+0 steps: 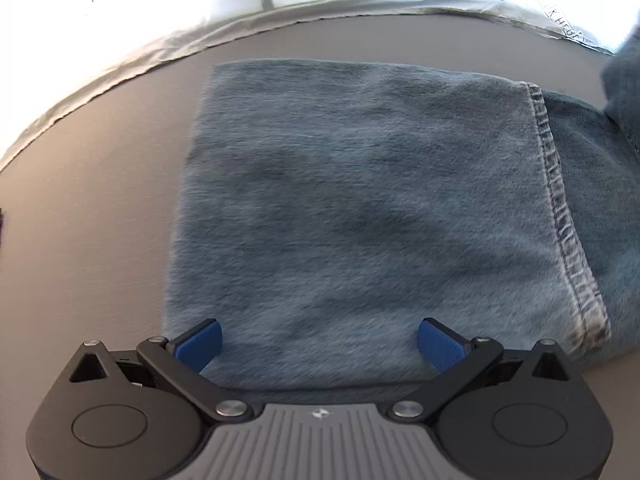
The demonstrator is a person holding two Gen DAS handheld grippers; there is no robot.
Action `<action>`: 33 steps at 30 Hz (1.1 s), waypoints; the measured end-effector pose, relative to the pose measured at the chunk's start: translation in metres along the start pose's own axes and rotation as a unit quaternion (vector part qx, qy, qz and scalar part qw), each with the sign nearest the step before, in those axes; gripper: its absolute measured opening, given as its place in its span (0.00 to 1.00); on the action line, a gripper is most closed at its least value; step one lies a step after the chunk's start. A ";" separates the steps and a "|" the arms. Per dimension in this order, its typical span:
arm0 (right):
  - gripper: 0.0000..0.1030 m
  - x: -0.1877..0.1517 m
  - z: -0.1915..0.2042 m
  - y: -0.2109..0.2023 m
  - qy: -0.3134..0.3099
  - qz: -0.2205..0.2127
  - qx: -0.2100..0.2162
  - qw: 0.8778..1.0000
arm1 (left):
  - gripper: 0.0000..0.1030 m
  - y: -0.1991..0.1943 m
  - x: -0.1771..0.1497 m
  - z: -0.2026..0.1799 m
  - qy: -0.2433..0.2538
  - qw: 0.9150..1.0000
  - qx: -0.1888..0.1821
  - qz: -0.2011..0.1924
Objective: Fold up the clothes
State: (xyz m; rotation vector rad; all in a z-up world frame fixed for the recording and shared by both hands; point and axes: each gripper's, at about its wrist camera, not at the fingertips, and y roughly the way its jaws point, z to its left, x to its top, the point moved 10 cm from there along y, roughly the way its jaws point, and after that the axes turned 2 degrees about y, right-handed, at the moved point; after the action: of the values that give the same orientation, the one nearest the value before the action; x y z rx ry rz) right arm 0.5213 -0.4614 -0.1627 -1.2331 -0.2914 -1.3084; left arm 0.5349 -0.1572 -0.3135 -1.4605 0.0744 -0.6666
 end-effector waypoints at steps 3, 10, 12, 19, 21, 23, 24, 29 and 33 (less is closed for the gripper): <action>0.14 -0.009 0.029 0.005 -0.020 0.013 0.020 1.000 | 1.00 -0.010 -0.007 0.013 -0.008 1.000 0.001 -0.014; 0.14 -0.039 0.090 0.011 -0.059 0.045 0.059 0.995 | 1.00 -0.033 -0.013 0.049 -0.046 0.998 0.003 -0.042; 0.14 -0.046 0.106 0.011 -0.067 0.049 0.070 0.994 | 1.00 -0.036 -0.014 0.059 -0.057 0.997 0.005 -0.047; 0.14 -0.058 0.151 0.012 -0.085 0.058 0.105 0.989 | 1.00 -0.050 -0.030 0.090 -0.089 0.994 0.012 -0.054; 0.14 -0.064 0.162 0.013 -0.085 0.063 0.115 0.988 | 1.00 -0.051 -0.036 0.097 -0.096 0.994 0.014 -0.053; 0.14 -0.071 0.175 0.015 -0.089 0.070 0.124 0.986 | 1.00 -0.051 -0.042 0.105 -0.100 0.993 0.014 -0.053; 0.14 -0.075 0.181 0.015 -0.091 0.074 0.128 0.985 | 1.00 -0.051 -0.044 0.108 -0.103 0.993 0.015 -0.052; 0.14 -0.101 0.209 0.023 -0.103 0.098 0.140 0.980 | 1.00 -0.050 -0.060 0.125 -0.114 0.992 0.021 -0.048; 0.15 -0.128 0.219 0.036 -0.116 0.125 0.136 0.976 | 1.00 -0.048 -0.073 0.138 -0.125 0.991 0.026 -0.043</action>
State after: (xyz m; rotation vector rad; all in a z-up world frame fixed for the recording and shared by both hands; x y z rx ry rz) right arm 0.6091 -0.2226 -0.1917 -1.1469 -0.4509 -0.8765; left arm 0.5182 0.0007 -0.2745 -1.4928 -0.1986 -0.5458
